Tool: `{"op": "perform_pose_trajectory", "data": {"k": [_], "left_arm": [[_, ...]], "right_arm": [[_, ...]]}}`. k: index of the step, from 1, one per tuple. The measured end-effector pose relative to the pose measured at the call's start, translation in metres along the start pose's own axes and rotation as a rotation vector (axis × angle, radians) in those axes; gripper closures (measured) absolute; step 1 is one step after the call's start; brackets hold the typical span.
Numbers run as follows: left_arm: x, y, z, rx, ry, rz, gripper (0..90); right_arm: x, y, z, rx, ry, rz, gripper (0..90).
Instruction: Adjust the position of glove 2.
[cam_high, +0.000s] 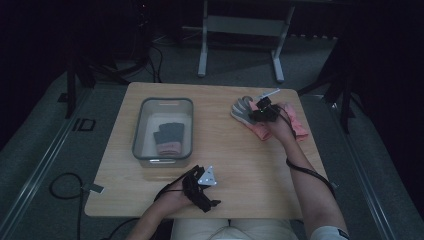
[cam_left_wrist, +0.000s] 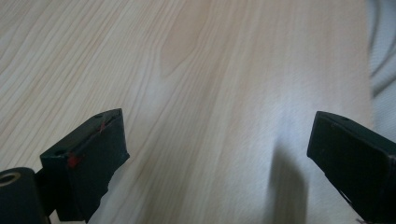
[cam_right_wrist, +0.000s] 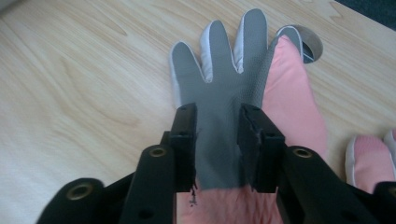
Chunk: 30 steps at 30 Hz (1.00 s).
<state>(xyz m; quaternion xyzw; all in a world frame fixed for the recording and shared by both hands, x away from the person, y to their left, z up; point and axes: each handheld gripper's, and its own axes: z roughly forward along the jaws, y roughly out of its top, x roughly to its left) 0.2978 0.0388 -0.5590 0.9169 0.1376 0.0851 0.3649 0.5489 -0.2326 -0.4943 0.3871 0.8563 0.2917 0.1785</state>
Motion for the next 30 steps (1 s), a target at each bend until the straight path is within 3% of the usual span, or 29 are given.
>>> {"op": "perform_pose_trajectory", "data": {"k": [4, 5, 7, 10, 12, 13, 14, 15, 19, 23, 24, 25, 26, 29, 30], "left_arm": [[0.001, -0.002, 0.000, -0.020, -0.006, -0.018, 4.0], [0.001, -0.002, 0.000, -0.019, -0.007, -0.017, 4.1], [0.001, -0.002, 0.000, -0.016, -0.002, -0.013, 4.1], [0.000, -0.003, 0.000, -0.022, 0.002, -0.022, 4.0], [0.000, -0.004, 0.000, -0.024, 0.001, -0.022, 4.0], [0.000, -0.004, 0.000, -0.028, 0.002, -0.020, 4.0], [0.000, -0.005, -0.001, -0.031, 0.002, -0.020, 4.0], [0.001, -0.005, -0.001, -0.028, -0.002, -0.018, 4.0], [0.000, -0.006, -0.001, -0.036, -0.003, -0.010, 4.0], [0.000, -0.007, -0.001, -0.037, 0.001, -0.007, 4.0], [-0.001, -0.006, -0.001, -0.038, 0.000, -0.010, 4.0], [-0.001, -0.006, -0.001, -0.032, 0.003, 0.000, 4.0], [-0.001, -0.005, -0.001, -0.037, 0.001, -0.003, 4.0], [-0.002, -0.004, 0.000, -0.039, 0.004, -0.003, 4.0], [-0.002, -0.003, 0.000, -0.044, 0.000, 0.000, 4.0]], "right_arm": [[-0.005, 0.000, 0.016, 0.031, -0.006, -0.025, 66.7], [-0.006, -0.004, 0.024, 0.050, -0.007, -0.061, 67.4], [-0.004, -0.009, 0.030, 0.069, -0.002, -0.082, 70.4], [-0.002, -0.012, 0.034, 0.064, -0.018, -0.082, 74.0], [-0.002, -0.012, 0.034, 0.064, -0.040, -0.015, 80.6], [-0.002, -0.012, 0.034, 0.064, -0.040, -0.015, 80.6], [0.000, -0.010, 0.032, 0.054, -0.054, 0.060, 84.9], [0.001, -0.009, 0.030, 0.050, -0.064, 0.073, 86.5], [0.011, -0.005, 0.008, 0.009, -0.089, 0.109, 88.1], [0.020, -0.005, -0.016, -0.048, -0.074, 0.141, 88.3], [0.032, -0.008, -0.041, -0.102, -0.049, 0.197, 88.3], [0.032, -0.008, -0.041, -0.102, -0.049, 0.197, 88.3], [0.046, -0.012, -0.060, -0.148, -0.044, 0.236, 88.4], [0.052, -0.015, -0.069, -0.164, -0.036, 0.242, 88.4], [0.072, -0.021, -0.091, -0.201, -0.051, 0.262, 88.3]]}}
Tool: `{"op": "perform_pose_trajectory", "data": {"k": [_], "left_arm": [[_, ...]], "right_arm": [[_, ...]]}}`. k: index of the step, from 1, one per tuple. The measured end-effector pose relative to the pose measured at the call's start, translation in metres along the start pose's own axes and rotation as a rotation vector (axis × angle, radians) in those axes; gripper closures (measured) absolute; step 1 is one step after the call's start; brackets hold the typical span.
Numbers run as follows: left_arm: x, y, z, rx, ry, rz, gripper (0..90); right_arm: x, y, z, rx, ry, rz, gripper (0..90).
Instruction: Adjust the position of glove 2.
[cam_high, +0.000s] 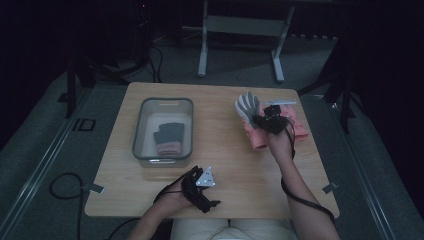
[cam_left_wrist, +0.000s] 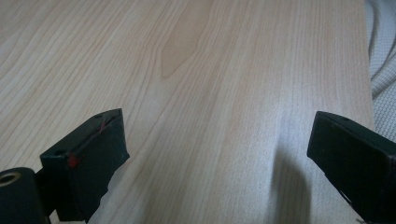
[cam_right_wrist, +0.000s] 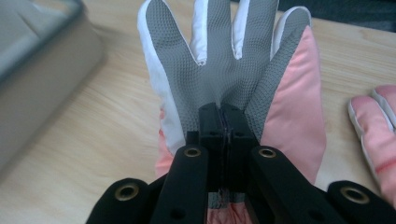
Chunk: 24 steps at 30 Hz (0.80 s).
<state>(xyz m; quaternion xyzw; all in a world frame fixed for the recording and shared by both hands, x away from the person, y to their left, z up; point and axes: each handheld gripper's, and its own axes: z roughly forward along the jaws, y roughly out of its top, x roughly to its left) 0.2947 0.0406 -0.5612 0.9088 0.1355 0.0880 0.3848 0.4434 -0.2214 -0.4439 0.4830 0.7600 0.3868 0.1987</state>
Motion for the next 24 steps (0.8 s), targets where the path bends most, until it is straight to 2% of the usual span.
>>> {"op": "perform_pose_trajectory", "data": {"k": [4, 5, 6, 8, 9, 10, 11, 15, 18, 19, 24], "left_arm": [[-0.001, 0.001, -0.002, -0.006, 0.002, 0.006, 4.0], [-0.001, 0.001, -0.002, -0.006, 0.002, 0.006, 4.1], [0.000, 0.001, -0.002, -0.007, 0.008, 0.009, 4.0], [0.000, 0.001, -0.003, -0.013, 0.013, 0.002, 4.1], [0.000, 0.000, -0.004, -0.015, 0.014, 0.001, 4.0], [0.001, 0.001, -0.004, -0.015, 0.014, 0.002, 4.0], [0.001, 0.001, -0.004, -0.012, 0.020, 0.003, 4.0], [0.001, 0.002, -0.005, -0.016, 0.015, 0.004, 4.0], [0.001, 0.001, -0.004, -0.014, 0.008, 0.002, 4.0], [0.001, 0.000, -0.003, -0.010, 0.008, 0.002, 4.0], [-0.002, 0.001, -0.001, 0.007, 0.021, 0.038, 4.1]], "right_arm": [[0.016, -0.010, -0.026, -0.052, -0.012, 0.062, 88.3], [0.016, -0.010, -0.026, -0.052, -0.012, 0.062, 88.3], [0.021, -0.018, -0.037, -0.079, -0.016, 0.120, 88.3], [0.027, -0.026, -0.044, -0.092, -0.030, 0.142, 88.3], [0.028, -0.032, -0.045, -0.097, -0.028, 0.170, 88.3], [0.028, -0.032, -0.045, -0.097, -0.028, 0.170, 88.3], [0.032, -0.045, -0.042, -0.088, -0.037, 0.188, 88.3], [0.037, -0.059, -0.024, -0.036, -0.047, 0.197, 88.3], [0.037, -0.061, -0.021, -0.031, -0.040, 0.208, 88.3], [0.040, -0.066, -0.009, -0.006, -0.043, 0.217, 88.3], [0.039, -0.077, 0.014, 0.049, -0.033, 0.257, 88.3]]}}
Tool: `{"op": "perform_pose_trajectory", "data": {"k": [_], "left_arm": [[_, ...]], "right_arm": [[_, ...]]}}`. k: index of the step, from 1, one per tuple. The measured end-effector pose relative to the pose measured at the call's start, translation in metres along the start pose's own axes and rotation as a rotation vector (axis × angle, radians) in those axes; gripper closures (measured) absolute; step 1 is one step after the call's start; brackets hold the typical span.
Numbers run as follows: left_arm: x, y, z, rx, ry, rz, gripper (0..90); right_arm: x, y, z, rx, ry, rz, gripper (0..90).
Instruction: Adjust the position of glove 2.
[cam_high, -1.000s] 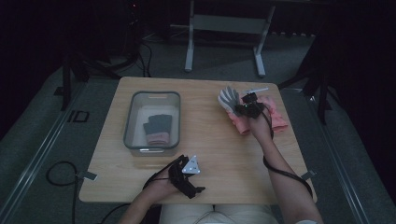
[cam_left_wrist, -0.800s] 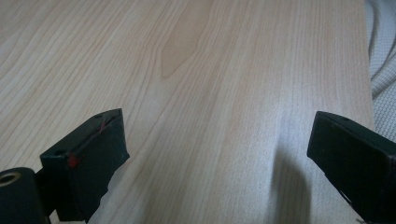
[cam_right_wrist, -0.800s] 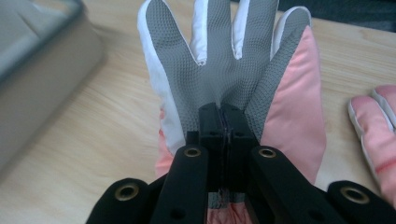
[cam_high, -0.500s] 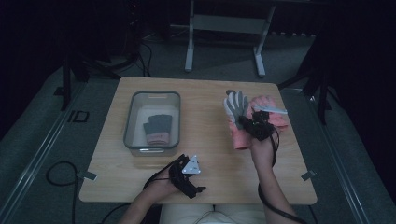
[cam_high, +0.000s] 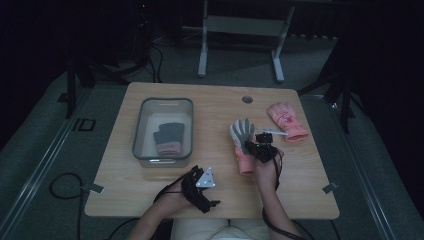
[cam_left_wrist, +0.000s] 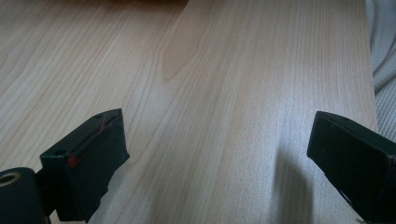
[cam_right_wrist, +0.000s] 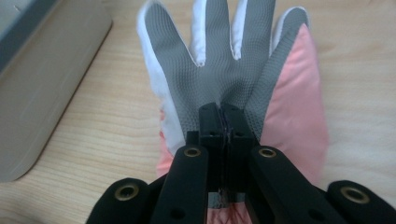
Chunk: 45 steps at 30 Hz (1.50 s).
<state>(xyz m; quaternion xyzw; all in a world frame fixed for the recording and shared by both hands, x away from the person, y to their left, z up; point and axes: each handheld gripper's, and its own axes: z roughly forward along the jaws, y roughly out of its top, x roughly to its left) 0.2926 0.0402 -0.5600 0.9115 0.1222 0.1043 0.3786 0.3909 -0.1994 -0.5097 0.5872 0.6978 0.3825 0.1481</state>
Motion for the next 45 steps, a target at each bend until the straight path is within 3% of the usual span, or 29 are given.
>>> {"op": "perform_pose_trajectory", "data": {"k": [7, 12, 17, 21, 23, 26, 28, 34, 39, 45], "left_arm": [[0.000, 0.001, -0.002, -0.022, -0.013, -0.011, 4.1], [0.001, -0.001, -0.003, -0.025, -0.019, -0.021, 4.0], [0.001, -0.001, -0.001, -0.022, -0.023, -0.022, 4.0], [0.001, 0.000, -0.001, -0.028, -0.028, -0.025, 4.0], [0.002, 0.000, -0.001, -0.024, -0.024, -0.020, 4.0], [0.001, 0.000, -0.002, -0.030, -0.025, -0.027, 4.1], [0.001, 0.000, -0.002, -0.028, -0.024, -0.027, 4.1], [0.001, -0.002, -0.001, -0.025, -0.028, -0.025, 4.0], [0.001, -0.003, -0.001, -0.028, -0.034, -0.017, 4.0], [0.002, -0.003, -0.001, -0.021, -0.029, -0.014, 4.0]], "right_arm": [[0.000, -0.013, 0.021, 0.045, -0.010, 0.024, 87.0], [0.001, -0.013, 0.022, 0.045, -0.007, 0.034, 82.0], [0.004, -0.006, 0.006, 0.020, 0.032, -0.008, 72.5], [0.002, 0.005, -0.017, -0.029, 0.066, -0.074, 71.2], [-0.003, 0.011, -0.028, -0.059, 0.046, -0.125, 70.2], [-0.018, 0.021, -0.040, -0.103, -0.014, -0.196, 70.3], [-0.031, 0.027, -0.042, -0.108, -0.025, -0.230, 70.1], [-0.077, 0.039, -0.047, -0.127, -0.063, -0.241, 69.2], [-0.113, 0.051, -0.045, -0.128, -0.114, -0.287, 68.0], [-0.135, 0.071, -0.043, -0.134, -0.140, -0.312, 65.5]]}}
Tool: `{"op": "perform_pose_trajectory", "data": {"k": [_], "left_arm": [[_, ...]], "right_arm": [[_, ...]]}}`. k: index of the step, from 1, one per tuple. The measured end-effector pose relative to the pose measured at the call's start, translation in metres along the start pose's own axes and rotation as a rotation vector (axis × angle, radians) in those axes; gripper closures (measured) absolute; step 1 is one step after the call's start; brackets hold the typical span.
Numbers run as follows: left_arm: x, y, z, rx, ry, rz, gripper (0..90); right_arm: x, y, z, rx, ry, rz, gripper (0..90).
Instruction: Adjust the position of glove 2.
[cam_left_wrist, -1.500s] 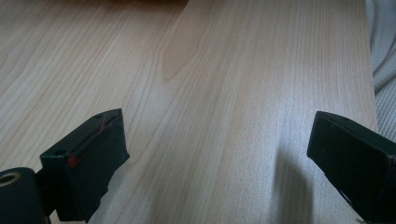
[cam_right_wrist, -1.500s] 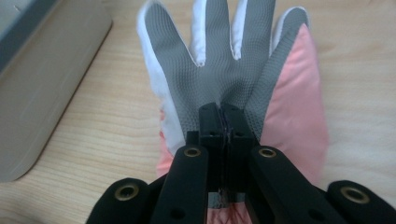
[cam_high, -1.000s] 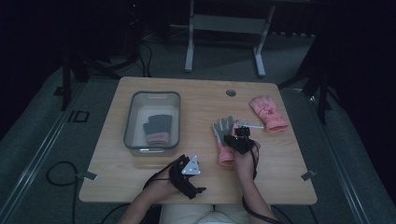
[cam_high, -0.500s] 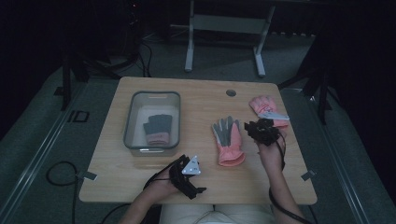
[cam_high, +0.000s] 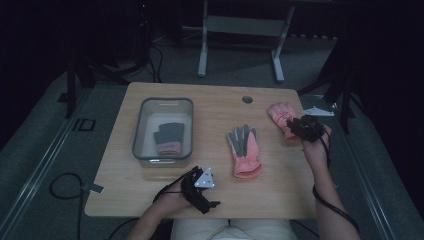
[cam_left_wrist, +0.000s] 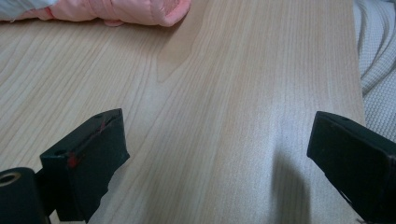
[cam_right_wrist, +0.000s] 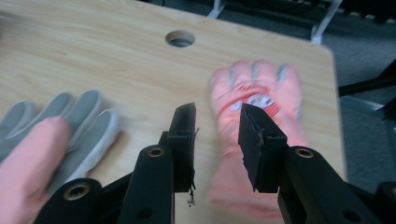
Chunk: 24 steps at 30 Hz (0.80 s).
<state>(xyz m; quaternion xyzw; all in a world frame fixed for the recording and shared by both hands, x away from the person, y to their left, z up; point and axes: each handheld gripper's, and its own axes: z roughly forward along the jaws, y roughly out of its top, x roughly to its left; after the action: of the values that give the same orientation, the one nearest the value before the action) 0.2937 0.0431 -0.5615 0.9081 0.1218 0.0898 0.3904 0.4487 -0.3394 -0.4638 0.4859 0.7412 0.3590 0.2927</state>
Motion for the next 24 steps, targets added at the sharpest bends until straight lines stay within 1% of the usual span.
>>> {"op": "perform_pose_trajectory", "data": {"k": [1, 2, 4, 6, 7, 8, 11, 13, 14, 15, 18, 20, 21, 24], "left_arm": [[0.000, 0.000, 0.000, -0.002, 0.000, -0.004, 4.1], [0.000, 0.000, 0.000, -0.004, 0.000, -0.005, 4.1], [0.001, -0.001, -0.001, -0.011, -0.004, -0.011, 4.0], [0.001, -0.001, -0.001, -0.012, -0.002, -0.012, 4.1], [0.001, -0.001, -0.001, -0.012, -0.002, -0.012, 4.1], [0.001, -0.001, -0.001, -0.012, -0.002, -0.012, 4.0], [0.002, -0.001, -0.001, -0.011, -0.003, -0.013, 4.1], [0.001, -0.001, -0.001, -0.010, -0.002, -0.012, 4.1], [0.001, -0.001, -0.001, -0.010, -0.002, -0.012, 4.1], [0.001, -0.001, -0.001, -0.010, -0.002, -0.012, 4.1], [0.001, 0.000, -0.001, -0.010, -0.003, -0.012, 4.1], [0.001, 0.000, -0.001, -0.009, -0.002, -0.012, 4.1], [0.001, 0.000, -0.001, -0.011, -0.001, -0.013, 4.0], [0.001, 0.000, -0.001, -0.012, 0.001, -0.012, 4.0]], "right_arm": [[-0.003, 0.003, 0.002, -0.001, 0.008, -0.003, 64.8], [-0.005, 0.005, 0.004, 0.000, 0.002, -0.013, 64.8], [-0.008, 0.009, 0.010, 0.019, 0.005, -0.023, 64.6], [-0.011, 0.012, 0.016, 0.038, -0.004, -0.032, 64.7], [-0.012, 0.014, 0.019, 0.048, 0.002, -0.035, 64.1], [-0.012, 0.014, 0.019, 0.048, 0.002, -0.035, 64.1], [-0.021, 0.019, 0.034, 0.061, -0.003, -0.028, 62.7], [-0.024, 0.021, 0.040, 0.068, -0.009, -0.027, 61.9], [-0.026, 0.021, 0.044, 0.073, -0.003, -0.020, 61.2], [-0.026, 0.021, 0.044, 0.073, -0.003, -0.020, 61.2], [-0.035, 0.021, 0.059, 0.104, -0.002, -0.008, 58.8], [-0.035, 0.021, 0.059, 0.104, -0.002, -0.008, 58.8], [-0.039, 0.019, 0.072, 0.128, -0.014, -0.001, 55.9], [-0.044, 0.014, 0.083, 0.150, -0.030, 0.006, 55.2]]}}
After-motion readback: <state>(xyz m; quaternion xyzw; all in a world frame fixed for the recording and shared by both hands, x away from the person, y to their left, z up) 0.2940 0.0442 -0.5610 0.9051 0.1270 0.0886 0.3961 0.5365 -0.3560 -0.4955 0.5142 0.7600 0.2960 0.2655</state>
